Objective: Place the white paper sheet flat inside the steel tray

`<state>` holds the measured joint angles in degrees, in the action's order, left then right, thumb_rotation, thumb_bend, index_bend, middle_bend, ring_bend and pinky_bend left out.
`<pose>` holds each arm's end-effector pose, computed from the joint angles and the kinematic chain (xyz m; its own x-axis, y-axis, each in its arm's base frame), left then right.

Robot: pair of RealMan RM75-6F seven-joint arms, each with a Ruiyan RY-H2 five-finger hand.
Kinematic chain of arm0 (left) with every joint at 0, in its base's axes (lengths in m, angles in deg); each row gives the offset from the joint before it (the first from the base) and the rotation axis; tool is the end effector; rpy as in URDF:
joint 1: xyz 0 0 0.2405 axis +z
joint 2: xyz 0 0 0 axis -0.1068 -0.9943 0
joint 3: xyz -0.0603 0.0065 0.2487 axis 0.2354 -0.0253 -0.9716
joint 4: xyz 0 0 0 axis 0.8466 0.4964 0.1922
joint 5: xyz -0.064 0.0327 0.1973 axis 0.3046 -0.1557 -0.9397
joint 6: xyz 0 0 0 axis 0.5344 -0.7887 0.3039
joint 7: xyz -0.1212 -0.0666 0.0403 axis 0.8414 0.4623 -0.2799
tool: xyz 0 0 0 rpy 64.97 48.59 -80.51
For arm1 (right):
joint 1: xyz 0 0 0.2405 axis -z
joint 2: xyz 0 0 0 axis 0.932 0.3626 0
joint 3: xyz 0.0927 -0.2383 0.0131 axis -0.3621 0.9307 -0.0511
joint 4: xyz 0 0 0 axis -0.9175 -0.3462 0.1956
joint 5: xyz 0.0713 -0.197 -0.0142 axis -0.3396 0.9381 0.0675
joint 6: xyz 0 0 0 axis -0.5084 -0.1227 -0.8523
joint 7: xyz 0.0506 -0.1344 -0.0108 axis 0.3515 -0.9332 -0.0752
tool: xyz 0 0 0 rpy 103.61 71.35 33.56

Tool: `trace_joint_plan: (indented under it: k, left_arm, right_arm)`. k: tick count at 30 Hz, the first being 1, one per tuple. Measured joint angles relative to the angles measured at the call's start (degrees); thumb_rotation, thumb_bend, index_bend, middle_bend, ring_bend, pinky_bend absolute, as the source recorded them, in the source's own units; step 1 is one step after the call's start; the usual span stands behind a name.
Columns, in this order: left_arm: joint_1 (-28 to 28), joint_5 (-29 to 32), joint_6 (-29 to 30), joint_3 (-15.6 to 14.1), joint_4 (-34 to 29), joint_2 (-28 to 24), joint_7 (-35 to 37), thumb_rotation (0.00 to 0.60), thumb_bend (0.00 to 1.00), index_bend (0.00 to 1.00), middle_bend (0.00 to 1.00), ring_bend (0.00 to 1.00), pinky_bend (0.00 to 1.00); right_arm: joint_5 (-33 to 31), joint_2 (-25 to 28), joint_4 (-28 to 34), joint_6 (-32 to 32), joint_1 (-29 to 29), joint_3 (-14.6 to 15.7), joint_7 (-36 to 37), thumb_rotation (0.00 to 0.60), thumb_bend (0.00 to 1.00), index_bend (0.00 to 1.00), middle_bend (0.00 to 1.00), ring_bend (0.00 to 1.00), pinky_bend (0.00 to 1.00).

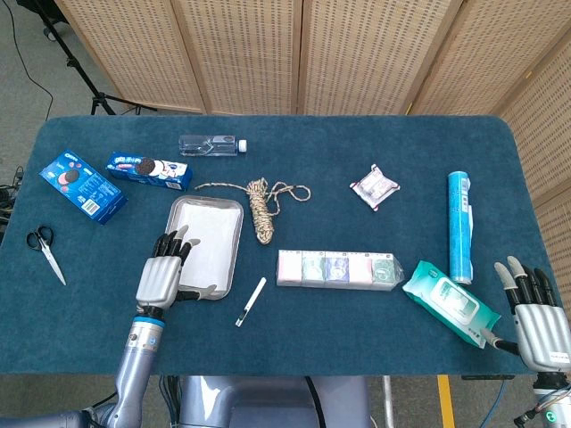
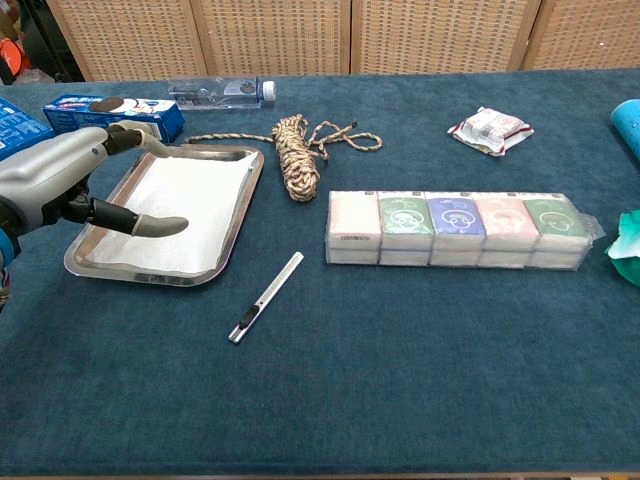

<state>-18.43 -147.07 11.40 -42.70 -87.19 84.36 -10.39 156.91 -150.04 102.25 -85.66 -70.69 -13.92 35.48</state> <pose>-0.1623 0.2644 -0.0206 0.2270 0.1646 0.9599 0.9732 -0.0769 -0.2169 -0.3077 -0.1640 0.1625 0.4484 -0.0041 0.8938 -0.8936 0.0175 0.4484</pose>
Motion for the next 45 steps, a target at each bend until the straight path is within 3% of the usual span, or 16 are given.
trace_joint_plan:
  k: [5, 8, 21, 31, 45]
  left_arm:
    - [-0.3, -0.1, -0.6, 0.3, 1.0, -0.1, 1.8, 0.314, 0.26, 0.20, 0.00, 0.00, 0.00]
    - [-0.6, 0.3, -1.7, 0.4, 1.0, -0.7, 2.6, 0.313, 0.31, 0.20, 0.00, 0.00, 0.00]
    - [-4.0, 9.2, -12.8, 2.6, -3.9, -9.1, 5.2, 0.320, 0.25, 0.20, 0.00, 0.00, 0.00]
    - [-11.4, 22.6, -22.4, 5.8, -4.8, -14.3, 6.1, 0.322, 0.25, 0.20, 0.00, 0.00, 0.00]
    - [-16.8, 26.0, -24.9, 4.1, -1.4, -13.3, 8.5, 0.323, 0.25, 0.20, 0.00, 0.00, 0.00]
  right_arm:
    - [0.0, 0.1, -0.1, 0.0, 0.0, 0.0, 0.3, 0.600, 0.00, 0.00, 0.00, 0.00, 0.00]
    - [-0.1, 0.2, -0.1, 0.4, -0.1, 0.0, 0.4, 0.600, 0.00, 0.00, 0.00, 0.00, 0.00]
    - [-0.4, 0.7, 0.3, 0.8, -0.2, 0.1, 0.5, 0.600, 0.00, 0.00, 0.00, 0.00, 0.00]
    - [-0.8, 0.7, 0.4, 0.5, 0.0, -0.1, 0.1, 0.600, 0.00, 0.00, 0.00, 0.00, 0.00]
    - [-0.9, 0.6, 0.5, 0.3, 0.1, -0.2, 0.0, 0.600, 0.00, 0.00, 0.00, 0.00, 0.00]
